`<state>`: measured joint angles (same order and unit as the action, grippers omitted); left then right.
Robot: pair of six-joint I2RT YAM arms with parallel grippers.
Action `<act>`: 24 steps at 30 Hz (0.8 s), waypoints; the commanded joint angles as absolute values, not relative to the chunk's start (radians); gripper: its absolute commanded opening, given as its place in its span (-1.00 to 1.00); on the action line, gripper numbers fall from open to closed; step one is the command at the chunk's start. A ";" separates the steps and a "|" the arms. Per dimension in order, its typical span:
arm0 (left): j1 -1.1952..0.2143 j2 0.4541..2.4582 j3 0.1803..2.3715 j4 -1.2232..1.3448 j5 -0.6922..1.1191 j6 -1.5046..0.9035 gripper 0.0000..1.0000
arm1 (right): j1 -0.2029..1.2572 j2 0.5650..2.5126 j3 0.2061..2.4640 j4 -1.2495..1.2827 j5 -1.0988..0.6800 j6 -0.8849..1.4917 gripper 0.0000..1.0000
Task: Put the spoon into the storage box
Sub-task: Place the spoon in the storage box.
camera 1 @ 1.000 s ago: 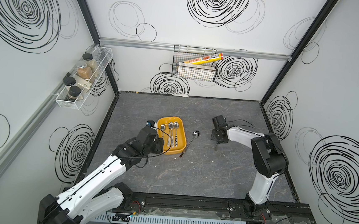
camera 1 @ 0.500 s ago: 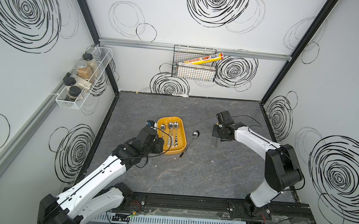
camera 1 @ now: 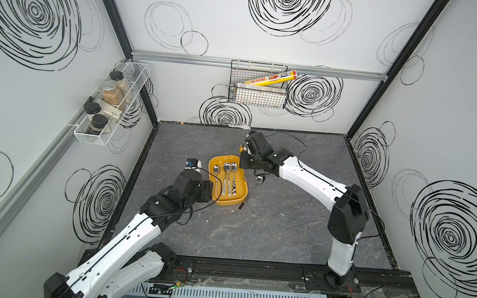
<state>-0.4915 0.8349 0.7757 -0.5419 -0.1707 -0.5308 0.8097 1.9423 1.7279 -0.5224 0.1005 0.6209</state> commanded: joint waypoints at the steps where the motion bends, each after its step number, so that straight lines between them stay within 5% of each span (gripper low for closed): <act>1: -0.474 0.804 0.765 -0.505 -0.216 -0.543 0.20 | 0.838 2.035 1.822 -0.602 0.100 0.636 -1.00; 24: -0.442 0.810 0.762 -0.497 -0.188 -0.539 0.20 | 0.888 2.394 2.094 -0.615 -0.057 0.718 -1.00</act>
